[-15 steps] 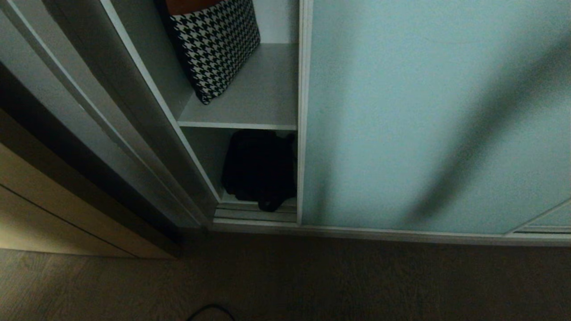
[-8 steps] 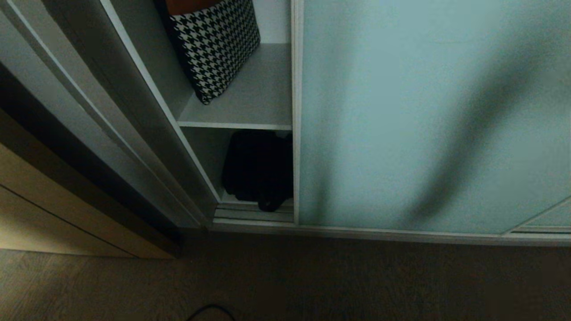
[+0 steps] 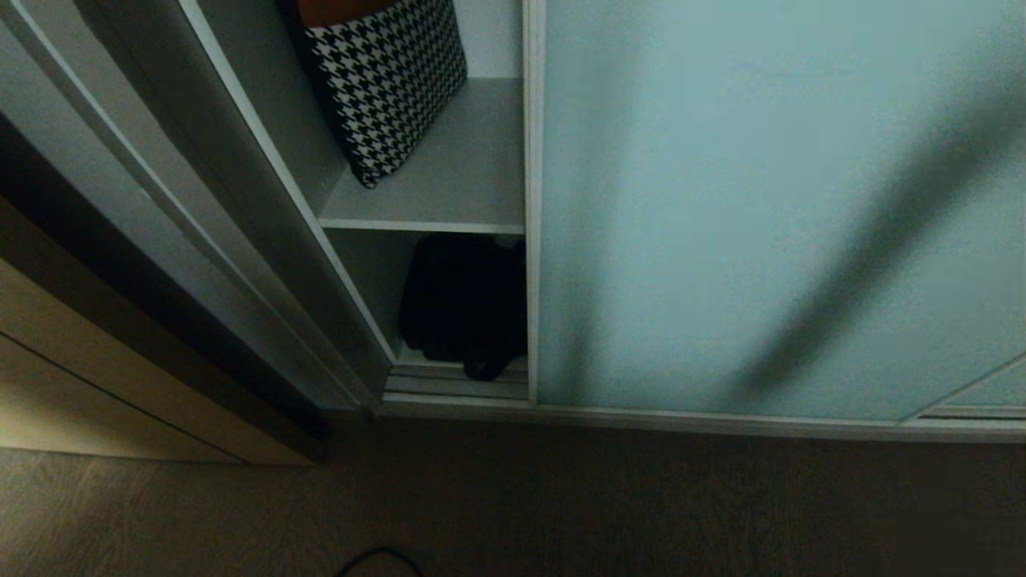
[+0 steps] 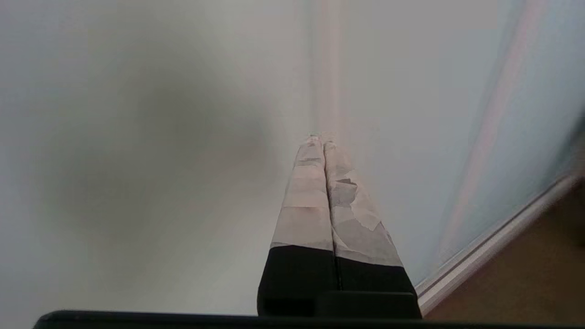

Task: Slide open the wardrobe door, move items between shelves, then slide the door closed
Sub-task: Close the door

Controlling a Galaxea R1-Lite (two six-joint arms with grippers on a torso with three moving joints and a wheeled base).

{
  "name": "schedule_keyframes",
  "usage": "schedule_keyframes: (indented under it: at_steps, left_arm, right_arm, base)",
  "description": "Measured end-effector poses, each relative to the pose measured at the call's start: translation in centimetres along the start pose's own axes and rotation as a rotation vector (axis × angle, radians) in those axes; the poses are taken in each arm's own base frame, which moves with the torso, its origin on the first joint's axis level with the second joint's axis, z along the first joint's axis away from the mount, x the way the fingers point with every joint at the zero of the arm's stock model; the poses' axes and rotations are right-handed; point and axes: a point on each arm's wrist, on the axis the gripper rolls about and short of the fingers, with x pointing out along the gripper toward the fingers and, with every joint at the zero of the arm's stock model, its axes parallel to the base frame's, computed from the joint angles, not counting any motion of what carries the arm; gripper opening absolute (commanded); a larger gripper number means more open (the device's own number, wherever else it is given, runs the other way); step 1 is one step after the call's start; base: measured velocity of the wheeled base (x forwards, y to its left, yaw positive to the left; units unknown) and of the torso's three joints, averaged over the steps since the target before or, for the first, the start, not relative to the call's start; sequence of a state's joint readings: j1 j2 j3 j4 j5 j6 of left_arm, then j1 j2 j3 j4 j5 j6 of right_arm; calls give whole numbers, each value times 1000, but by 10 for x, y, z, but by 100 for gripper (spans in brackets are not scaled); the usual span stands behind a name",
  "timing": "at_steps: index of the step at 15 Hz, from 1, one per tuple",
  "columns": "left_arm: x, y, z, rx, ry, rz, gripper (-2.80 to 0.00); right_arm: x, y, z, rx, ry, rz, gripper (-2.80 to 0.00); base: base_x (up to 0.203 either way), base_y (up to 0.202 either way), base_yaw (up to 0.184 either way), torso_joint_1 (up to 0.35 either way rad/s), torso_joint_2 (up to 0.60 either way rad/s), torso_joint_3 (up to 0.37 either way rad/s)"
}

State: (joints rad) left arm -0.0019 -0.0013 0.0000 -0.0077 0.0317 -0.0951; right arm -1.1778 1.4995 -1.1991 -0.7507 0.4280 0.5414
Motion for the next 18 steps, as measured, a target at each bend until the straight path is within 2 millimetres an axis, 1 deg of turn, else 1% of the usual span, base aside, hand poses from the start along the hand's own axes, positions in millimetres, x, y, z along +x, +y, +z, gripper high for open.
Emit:
schedule_keyframes:
  at_steps: [2, 5, 6, 13, 16, 18]
  left_arm:
    - [0, 0, 0, -1, 0, 0, -280]
    - [0, 0, 0, -1, 0, 0, -280]
    - [0, 0, 0, -1, 0, 0, -280]
    - [0, 0, 0, -1, 0, 0, -280]
    - [0, 0, 0, -1, 0, 0, -280]
    - [0, 0, 0, -1, 0, 0, -280]
  right_arm:
    - [12, -21, 0, -24, -35, -24, -280]
    - [29, -49, -16, -29, -31, -38, -280]
    - [36, -56, -20, -30, -33, -35, -280]
    - [80, -88, -35, -22, -40, 16, -280]
    - [96, -99, -37, 48, -64, 35, -280]
    - [103, -106, -43, 100, -64, 42, -280]
  base:
    - [0, 0, 0, 0, 0, 0]
    - [0, 0, 0, 0, 0, 0]
    - [0, 0, 0, 0, 0, 0]
    - [0, 0, 0, 0, 0, 0]
    - [0, 0, 0, 0, 0, 0]
    - [0, 0, 0, 0, 0, 0]
